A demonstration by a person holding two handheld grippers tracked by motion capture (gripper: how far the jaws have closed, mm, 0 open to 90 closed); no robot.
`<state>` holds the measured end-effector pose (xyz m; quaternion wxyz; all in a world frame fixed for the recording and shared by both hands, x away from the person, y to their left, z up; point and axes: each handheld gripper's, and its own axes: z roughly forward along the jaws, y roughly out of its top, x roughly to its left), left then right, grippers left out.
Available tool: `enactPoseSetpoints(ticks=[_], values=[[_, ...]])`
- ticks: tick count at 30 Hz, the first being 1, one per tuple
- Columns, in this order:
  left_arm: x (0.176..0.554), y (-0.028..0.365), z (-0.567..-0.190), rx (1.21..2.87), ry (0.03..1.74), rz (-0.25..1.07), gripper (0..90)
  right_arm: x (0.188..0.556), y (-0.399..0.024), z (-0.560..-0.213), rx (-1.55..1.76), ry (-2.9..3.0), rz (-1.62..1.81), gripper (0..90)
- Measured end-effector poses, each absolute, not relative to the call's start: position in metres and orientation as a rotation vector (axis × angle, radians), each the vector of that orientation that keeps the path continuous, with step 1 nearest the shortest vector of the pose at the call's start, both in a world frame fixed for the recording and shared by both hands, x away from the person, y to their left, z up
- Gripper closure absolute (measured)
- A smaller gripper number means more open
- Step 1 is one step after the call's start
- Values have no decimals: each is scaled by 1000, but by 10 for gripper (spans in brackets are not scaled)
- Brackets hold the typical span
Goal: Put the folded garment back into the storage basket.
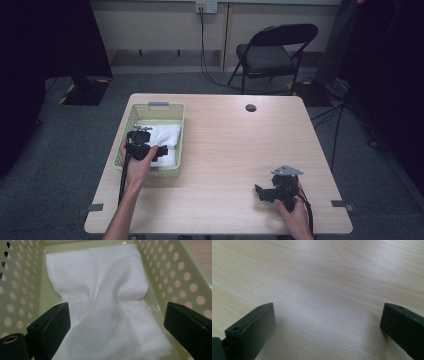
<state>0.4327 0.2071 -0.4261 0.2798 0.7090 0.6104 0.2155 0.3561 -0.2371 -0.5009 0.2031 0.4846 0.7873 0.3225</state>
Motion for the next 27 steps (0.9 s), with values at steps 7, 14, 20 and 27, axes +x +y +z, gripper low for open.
enactPoseSetpoints(ticks=[7,14,20,27], values=[[426,206,-428,1862,1634,557,68,356,-237,-501,1350,2197,900,0],[417,202,-426,1881,1593,571,68,356,-237,-501,1350,2197,900,0],[403,197,-421,1902,1522,599,68,356,-237,-501,1351,2197,900,0],[393,201,-423,1854,1517,590,95,356,-237,-501,1349,2197,900,0]])
